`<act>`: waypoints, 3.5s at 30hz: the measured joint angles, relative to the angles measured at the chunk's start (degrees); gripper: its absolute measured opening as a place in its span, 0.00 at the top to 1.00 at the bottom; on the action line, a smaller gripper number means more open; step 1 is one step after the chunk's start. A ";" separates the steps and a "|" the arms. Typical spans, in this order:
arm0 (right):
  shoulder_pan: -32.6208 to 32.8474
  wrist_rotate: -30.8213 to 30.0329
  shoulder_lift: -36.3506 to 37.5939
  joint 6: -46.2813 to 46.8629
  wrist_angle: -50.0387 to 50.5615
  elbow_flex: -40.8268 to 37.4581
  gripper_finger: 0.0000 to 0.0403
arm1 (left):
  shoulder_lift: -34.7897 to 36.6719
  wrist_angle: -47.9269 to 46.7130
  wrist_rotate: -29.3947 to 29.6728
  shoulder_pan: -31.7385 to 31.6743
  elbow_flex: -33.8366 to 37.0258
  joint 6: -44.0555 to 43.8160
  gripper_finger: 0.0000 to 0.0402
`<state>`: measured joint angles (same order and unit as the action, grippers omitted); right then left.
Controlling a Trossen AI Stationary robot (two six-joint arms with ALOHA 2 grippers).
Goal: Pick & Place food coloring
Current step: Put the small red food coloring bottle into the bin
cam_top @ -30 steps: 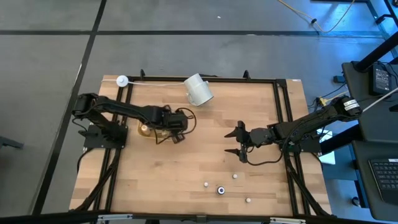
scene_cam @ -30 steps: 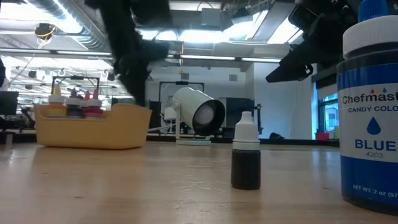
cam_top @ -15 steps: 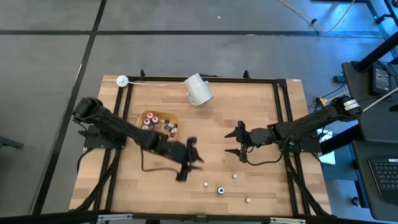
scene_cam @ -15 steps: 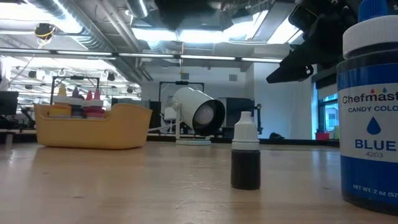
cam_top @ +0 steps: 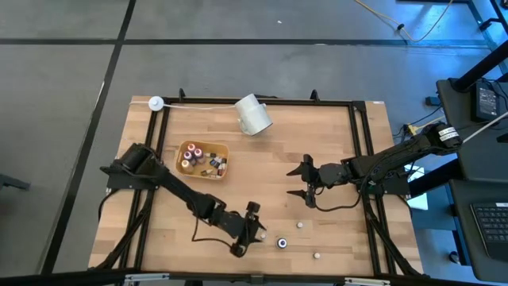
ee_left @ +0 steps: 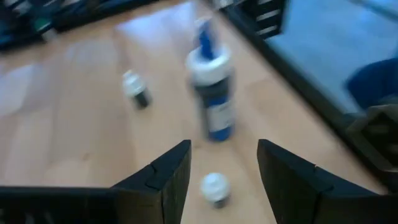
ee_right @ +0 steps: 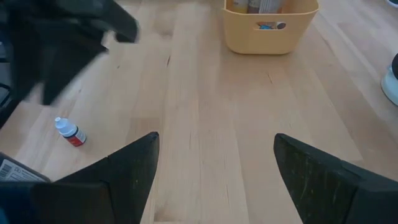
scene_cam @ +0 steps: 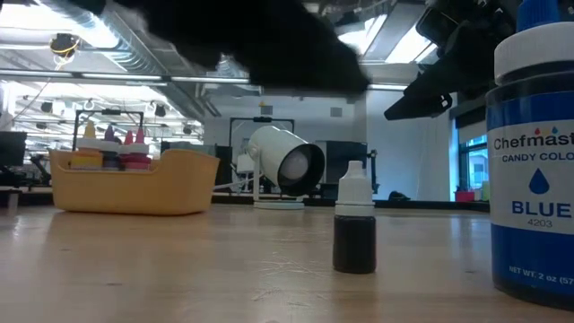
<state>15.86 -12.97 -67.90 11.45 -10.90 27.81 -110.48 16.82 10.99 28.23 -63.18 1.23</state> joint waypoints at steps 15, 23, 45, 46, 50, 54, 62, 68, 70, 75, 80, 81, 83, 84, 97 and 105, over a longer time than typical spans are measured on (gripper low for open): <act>0.00 -0.94 0.00 -0.08 0.00 0.00 0.21 | -6.09 6.17 -0.43 -1.05 0.00 -3.72 0.56; 0.00 -0.94 0.00 0.01 0.04 0.00 0.21 | -8.89 7.35 -0.37 -1.08 0.02 -5.20 0.57; 0.00 -0.98 0.00 -0.08 0.09 0.00 0.21 | -10.73 8.70 -0.44 -0.90 0.02 -8.60 0.61; 0.00 -0.98 0.00 -0.08 0.07 0.00 0.21 | -10.73 8.68 -0.44 -0.89 0.02 -8.59 0.62; 0.00 -0.98 0.00 -0.14 0.07 0.00 0.21 | -10.73 8.69 -0.42 -0.88 0.02 -8.59 0.70; 0.00 -0.98 0.00 -0.14 0.07 0.00 0.21 | -10.69 8.72 -0.45 -0.89 0.02 -9.05 0.80; 0.00 -0.98 0.00 -0.16 0.07 0.00 0.21 | -2.49 -0.40 -2.21 -1.45 0.07 -9.69 0.83; 0.00 -0.98 0.00 -0.16 0.06 0.00 0.21 | 13.11 -28.00 16.17 -2.11 0.04 -14.03 0.81; 0.00 -0.98 0.00 -0.16 0.05 0.00 0.21 | 17.90 -37.73 23.73 -2.23 0.04 -18.57 0.82; 0.00 -1.00 0.00 -0.16 0.05 0.00 0.21 | 25.60 -58.09 34.83 -3.79 0.04 -35.83 0.82; 0.00 -0.98 0.00 -0.16 0.06 0.00 0.21 | 25.90 -71.16 32.54 -9.02 0.04 -50.60 0.81; 0.00 -0.98 0.00 -0.16 0.04 0.00 0.21 | 25.19 -71.99 32.09 -10.18 0.04 -52.04 0.81; 0.00 -0.98 0.00 -0.16 0.04 0.00 0.21 | 23.54 -72.05 30.78 -12.28 0.04 -52.63 0.80; 0.00 -0.98 0.00 -0.16 0.02 0.00 0.21 | 22.82 -71.93 29.61 -13.29 0.04 -52.50 0.80; 0.00 -1.00 0.00 -1.56 0.04 0.00 0.21 | 12.50 -71.41 17.06 -23.41 0.04 -50.95 0.79; 0.00 -0.99 0.00 -1.53 0.04 0.00 0.21 | 10.13 -70.90 14.14 -24.76 0.04 -46.99 0.76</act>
<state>15.86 -13.96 -67.90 9.93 -10.85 27.81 -100.36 -54.08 25.13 3.46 -63.13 -45.76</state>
